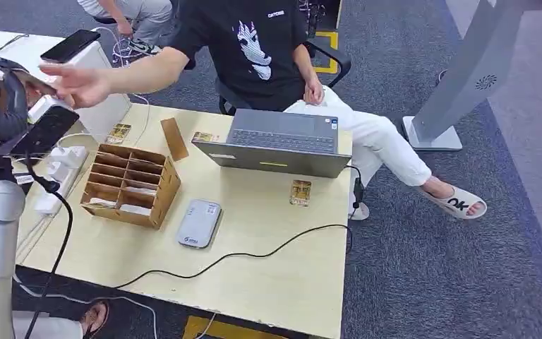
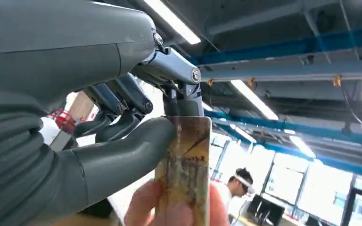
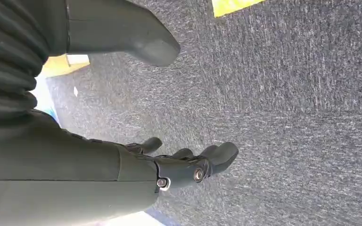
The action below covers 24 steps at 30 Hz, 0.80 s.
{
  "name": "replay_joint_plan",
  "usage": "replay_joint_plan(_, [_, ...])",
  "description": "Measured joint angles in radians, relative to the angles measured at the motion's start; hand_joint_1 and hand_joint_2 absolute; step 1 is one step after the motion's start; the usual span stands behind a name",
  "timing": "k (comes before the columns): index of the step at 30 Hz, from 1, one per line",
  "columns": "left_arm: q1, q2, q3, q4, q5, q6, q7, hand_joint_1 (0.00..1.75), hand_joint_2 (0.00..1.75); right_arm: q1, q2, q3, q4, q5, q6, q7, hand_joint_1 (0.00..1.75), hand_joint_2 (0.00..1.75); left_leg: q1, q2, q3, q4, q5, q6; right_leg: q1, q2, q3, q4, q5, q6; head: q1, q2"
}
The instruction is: Pass the card to the sensor for recognition and then transmit it.
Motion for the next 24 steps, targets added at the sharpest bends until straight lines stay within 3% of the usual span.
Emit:
replay_joint_plan(5, [-0.109, 0.005, 0.000, 0.098, -0.045, 0.000, 0.052, 1.75, 1.75, -0.003, -0.003, 0.000, 0.000, 0.022, 0.003, 0.008, 0.00, 1.75, 0.000, 0.001, 0.000, 0.000, 0.000, 0.000, 0.000, 0.001, 0.000, 0.000, 0.000, 0.000, 0.000, 0.000])
replay_joint_plan(9, [-0.185, -0.002, 0.000, 0.190, -0.035, 0.001, 0.054, 1.75, 1.75, -0.005, -0.007, 0.000, 0.000, 0.028, 0.006, 0.005, 0.00, 1.75, 0.000, 0.001, 0.000, 0.000, 0.001, -0.001, 0.000, 0.002, -0.001, 0.000, 0.001, -0.001, 0.000, 0.000])
replay_joint_plan(24, [-0.209, -0.024, 0.000, 0.281, -0.034, 0.006, 0.053, 1.75, 1.75, -0.006, -0.008, 0.000, 0.000, 0.029, 0.006, 0.004, 0.00, 1.75, 0.000, 0.007, -0.003, 0.000, -0.001, -0.001, 0.000, 0.008, -0.005, 0.000, 0.001, -0.001, 0.000, 0.000])
